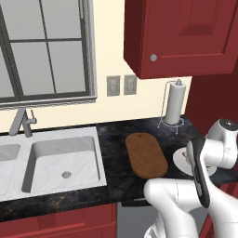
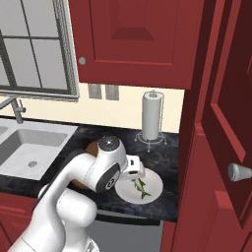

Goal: Pick the fish from the plate and place it on the cutting board. Then pick the condiment bottle from the cabinet and place it next to the cutting board.

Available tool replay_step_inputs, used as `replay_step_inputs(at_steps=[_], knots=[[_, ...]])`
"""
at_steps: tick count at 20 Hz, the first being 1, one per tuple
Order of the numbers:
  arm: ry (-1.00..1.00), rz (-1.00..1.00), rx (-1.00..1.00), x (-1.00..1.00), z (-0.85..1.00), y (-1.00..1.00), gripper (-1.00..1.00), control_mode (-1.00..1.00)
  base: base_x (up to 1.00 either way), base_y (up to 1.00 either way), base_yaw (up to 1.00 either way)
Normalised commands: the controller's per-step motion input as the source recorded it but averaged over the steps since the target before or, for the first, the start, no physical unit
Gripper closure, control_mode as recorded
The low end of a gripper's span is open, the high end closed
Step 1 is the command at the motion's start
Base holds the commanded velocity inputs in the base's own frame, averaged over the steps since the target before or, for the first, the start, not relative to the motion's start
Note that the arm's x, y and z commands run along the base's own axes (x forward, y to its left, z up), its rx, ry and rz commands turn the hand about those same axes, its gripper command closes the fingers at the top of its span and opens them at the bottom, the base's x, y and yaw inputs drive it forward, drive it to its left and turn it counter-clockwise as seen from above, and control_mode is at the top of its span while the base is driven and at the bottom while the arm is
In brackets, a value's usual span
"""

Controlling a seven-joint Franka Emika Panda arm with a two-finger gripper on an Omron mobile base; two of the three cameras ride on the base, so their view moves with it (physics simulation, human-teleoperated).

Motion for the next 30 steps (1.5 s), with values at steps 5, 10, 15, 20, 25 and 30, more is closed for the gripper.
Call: replay_step_inputs(at_steps=[5,10,15,20,25,30], knots=[[0.00,0.00,0.00,0.12,-0.15,-0.09,-1.00,-1.00,0.00,0.00,0.00],[0.00,0.00,0.00,0.13,-0.19,-0.05,-1.00,-1.00,0.00,0.00,0.00],[0.00,0.00,0.00,0.12,-0.12,-0.04,-1.00,-1.00,0.00,0.00,0.00],[0.00,0.00,0.00,0.15,-0.11,-0.06,-1.00,-1.00,0.00,0.00,0.00],[0.00,0.00,0.00,0.17,-0.12,-0.08,-1.00,-1.00,0.00,0.00,0.00],[0.00,0.00,0.00,0.17,-0.13,-0.08,-1.00,-1.00,0.00,0.00,0.00]])
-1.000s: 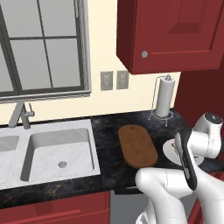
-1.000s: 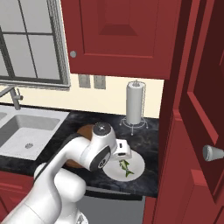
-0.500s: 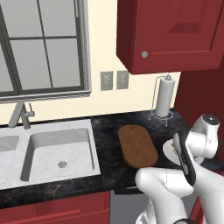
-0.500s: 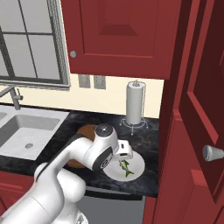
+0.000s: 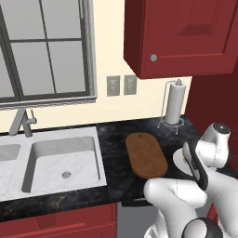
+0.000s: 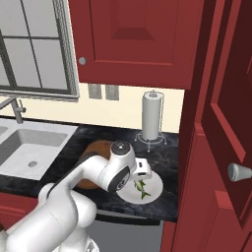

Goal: Pick the fish from the plate and place it on the cutting board. Then pick the condiment bottle from the cabinet and place it next to the cutting board.

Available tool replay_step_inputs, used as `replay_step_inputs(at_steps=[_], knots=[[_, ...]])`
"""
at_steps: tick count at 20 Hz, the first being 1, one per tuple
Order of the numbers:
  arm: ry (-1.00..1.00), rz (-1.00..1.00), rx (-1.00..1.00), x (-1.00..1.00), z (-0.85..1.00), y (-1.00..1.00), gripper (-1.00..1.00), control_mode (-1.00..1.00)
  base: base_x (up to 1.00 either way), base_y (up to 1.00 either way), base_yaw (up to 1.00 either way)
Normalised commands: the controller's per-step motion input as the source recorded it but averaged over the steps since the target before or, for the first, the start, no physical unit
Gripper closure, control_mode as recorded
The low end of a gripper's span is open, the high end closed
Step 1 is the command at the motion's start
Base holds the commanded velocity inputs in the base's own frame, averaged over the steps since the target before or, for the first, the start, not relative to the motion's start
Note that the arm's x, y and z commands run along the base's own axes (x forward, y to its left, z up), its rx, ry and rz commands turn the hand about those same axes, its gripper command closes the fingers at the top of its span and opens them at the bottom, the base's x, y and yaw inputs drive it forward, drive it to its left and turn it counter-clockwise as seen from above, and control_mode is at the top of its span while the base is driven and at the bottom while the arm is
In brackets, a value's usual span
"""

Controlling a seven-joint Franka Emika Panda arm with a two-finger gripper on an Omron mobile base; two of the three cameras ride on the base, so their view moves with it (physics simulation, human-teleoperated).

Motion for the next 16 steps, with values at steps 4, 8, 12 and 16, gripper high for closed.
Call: replay_step_inputs(at_steps=[4,8,12,16], knots=[[0.00,0.00,0.00,0.16,-0.13,-0.07,-1.00,-1.00,0.00,0.00,0.00],[0.00,0.00,0.00,0.14,-0.14,-0.06,-1.00,-1.00,0.00,0.00,0.00],[0.00,0.00,0.00,0.13,-0.13,-0.04,-1.00,-1.00,0.00,0.00,0.00],[0.00,0.00,0.00,0.12,-0.13,-0.03,-1.00,-1.00,0.00,0.00,0.00]])
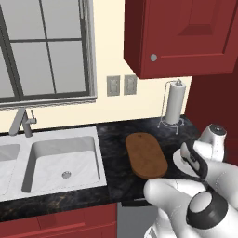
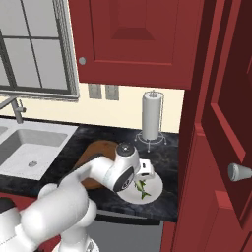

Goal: Pick the fish from the plate and place it on the cutting board. Then pick the condiment bottle from the cabinet and place it next to the cutting board.

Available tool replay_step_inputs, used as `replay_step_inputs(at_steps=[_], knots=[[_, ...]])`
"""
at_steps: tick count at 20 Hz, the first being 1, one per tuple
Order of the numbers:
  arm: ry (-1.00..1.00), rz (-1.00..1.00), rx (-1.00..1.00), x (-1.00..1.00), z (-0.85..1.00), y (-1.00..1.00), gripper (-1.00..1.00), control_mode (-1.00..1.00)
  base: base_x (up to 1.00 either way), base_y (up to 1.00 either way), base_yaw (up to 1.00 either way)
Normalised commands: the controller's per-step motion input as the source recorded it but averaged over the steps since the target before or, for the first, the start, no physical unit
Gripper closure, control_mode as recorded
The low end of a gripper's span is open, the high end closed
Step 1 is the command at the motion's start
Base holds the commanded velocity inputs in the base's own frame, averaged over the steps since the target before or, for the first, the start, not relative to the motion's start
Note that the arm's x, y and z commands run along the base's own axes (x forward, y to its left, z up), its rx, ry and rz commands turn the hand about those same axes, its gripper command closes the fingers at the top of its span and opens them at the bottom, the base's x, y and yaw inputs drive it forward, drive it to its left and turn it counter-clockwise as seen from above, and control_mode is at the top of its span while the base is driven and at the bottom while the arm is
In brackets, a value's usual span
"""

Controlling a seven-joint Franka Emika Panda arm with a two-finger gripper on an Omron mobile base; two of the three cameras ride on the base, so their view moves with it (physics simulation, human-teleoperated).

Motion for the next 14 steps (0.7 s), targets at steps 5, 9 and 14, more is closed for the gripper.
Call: replay_step_inputs(at_steps=[5,9,14], knots=[[0.00,0.00,0.00,0.10,-0.13,-0.01,-1.00,-1.00,0.00,0.00,0.00],[0.00,0.00,0.00,0.14,-0.14,-0.02,-1.00,-1.00,0.00,0.00,0.00],[0.00,0.00,0.00,0.14,-0.13,-0.03,-1.00,-1.00,0.00,0.00,0.00]])
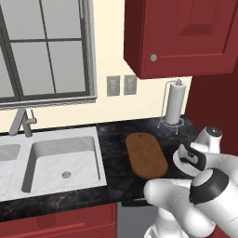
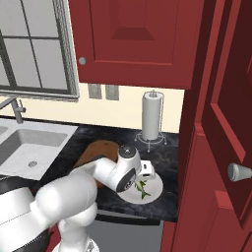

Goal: Pick the fish from the plate and place it on the cutting board. Then pick the condiment bottle from the cabinet and place it next to the cutting board.

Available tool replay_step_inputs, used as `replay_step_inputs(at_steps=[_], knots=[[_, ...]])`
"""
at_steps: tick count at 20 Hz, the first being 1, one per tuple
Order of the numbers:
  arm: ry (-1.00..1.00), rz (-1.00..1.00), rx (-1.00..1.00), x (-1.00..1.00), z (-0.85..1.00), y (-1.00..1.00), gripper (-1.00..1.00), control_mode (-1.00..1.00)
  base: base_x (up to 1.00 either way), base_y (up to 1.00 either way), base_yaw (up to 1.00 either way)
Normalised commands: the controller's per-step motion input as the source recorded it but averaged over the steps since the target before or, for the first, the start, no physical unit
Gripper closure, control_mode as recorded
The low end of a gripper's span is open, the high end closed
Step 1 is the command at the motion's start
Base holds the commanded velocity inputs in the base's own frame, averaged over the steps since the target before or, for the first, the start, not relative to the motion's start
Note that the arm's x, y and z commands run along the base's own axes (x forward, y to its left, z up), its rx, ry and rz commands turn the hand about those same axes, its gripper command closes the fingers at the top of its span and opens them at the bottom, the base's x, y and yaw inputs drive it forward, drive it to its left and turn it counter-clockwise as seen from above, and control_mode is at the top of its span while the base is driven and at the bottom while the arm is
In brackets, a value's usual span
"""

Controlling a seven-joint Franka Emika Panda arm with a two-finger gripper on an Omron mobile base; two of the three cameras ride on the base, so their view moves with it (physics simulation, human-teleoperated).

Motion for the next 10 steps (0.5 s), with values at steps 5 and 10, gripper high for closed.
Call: replay_step_inputs(at_steps=[5,10], knots=[[0.00,0.00,0.00,0.16,-0.11,-0.05,-1.00,-1.00,0.00,0.00,0.00],[0.00,0.00,0.00,0.16,-0.11,-0.05,-1.00,-1.00,0.00,0.00,0.00]])
